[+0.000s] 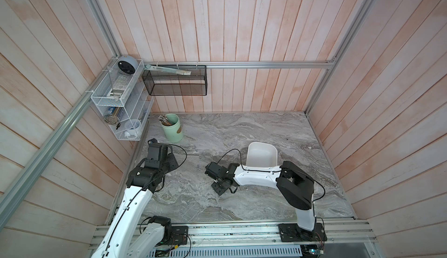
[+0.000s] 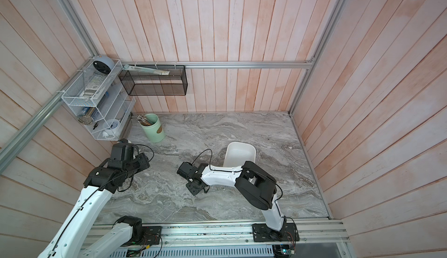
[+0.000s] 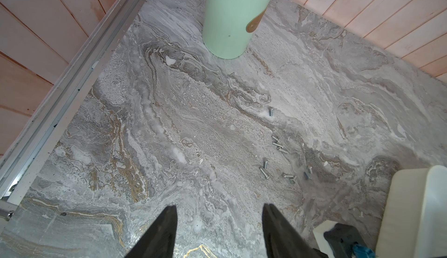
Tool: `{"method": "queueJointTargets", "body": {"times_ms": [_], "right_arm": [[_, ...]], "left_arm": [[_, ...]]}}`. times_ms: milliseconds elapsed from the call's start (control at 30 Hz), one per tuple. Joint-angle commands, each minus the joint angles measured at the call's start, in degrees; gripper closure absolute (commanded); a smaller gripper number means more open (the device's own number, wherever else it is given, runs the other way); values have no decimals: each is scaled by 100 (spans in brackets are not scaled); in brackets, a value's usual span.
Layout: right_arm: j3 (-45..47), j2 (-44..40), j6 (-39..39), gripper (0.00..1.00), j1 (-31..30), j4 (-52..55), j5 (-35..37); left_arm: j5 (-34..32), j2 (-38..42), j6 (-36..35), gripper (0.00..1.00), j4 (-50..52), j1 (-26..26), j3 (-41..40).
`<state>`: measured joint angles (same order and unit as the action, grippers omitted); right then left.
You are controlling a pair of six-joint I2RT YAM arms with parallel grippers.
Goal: Put the screws on the desktop into the storage box
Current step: Pick up the screw from the center of the board.
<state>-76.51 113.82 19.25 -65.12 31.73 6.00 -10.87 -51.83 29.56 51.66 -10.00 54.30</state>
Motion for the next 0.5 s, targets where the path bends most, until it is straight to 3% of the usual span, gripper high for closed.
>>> {"method": "queueJointTargets", "body": {"times_ms": [0,467], "right_arm": [[-58,218,115,70,-14,277,65],[-193,343,308,88,-10,506,182]], "left_arm": [[24,52,-60,38,-54,42,-85],[57,33,-56,38,-52,41,-87]]}}
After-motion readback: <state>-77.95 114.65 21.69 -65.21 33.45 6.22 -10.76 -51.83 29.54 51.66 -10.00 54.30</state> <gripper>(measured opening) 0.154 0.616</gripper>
